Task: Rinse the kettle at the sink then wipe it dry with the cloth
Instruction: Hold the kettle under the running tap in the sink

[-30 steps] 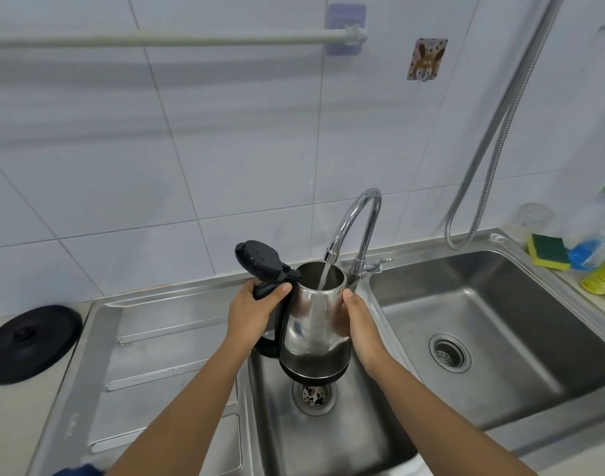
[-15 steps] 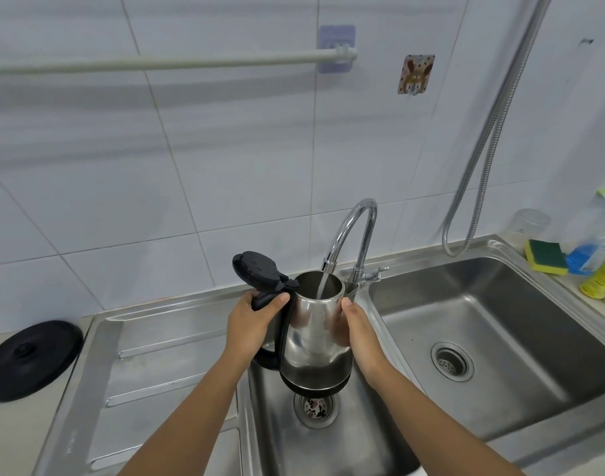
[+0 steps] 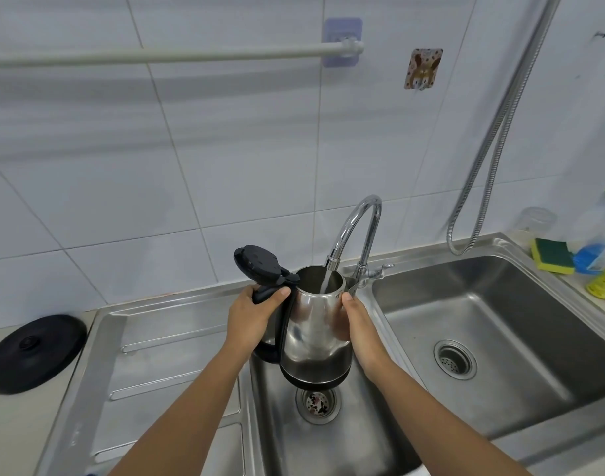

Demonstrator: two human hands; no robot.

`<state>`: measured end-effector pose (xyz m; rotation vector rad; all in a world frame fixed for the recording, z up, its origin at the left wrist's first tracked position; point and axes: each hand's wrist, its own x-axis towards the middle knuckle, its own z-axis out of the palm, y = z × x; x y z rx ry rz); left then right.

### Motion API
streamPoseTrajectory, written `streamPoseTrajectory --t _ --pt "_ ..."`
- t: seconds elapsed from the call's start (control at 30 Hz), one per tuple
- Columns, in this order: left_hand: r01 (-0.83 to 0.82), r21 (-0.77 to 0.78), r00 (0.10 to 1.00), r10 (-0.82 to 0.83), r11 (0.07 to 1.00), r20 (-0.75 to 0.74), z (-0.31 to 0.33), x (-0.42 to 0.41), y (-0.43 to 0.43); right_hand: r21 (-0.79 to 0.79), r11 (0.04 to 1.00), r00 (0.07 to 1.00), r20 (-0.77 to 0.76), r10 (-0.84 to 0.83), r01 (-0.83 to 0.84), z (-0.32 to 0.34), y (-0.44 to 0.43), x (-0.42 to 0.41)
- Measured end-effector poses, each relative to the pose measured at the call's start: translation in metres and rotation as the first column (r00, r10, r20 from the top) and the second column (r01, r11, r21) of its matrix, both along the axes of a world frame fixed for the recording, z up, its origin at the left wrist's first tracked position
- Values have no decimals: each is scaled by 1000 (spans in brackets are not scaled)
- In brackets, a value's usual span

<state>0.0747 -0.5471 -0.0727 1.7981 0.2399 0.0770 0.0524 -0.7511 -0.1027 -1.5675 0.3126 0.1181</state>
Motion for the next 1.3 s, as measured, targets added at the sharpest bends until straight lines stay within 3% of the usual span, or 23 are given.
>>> streamPoseTrajectory --t 0.93,1.3 --pt "5 4 1000 -5 1000 11 0 -2 1 0 1000 1000 5 -21 21 0 1 -1" --pt "-44 72 996 38 996 81 -3 1 1 58 998 1000 20 -17 16 1 0 -3"
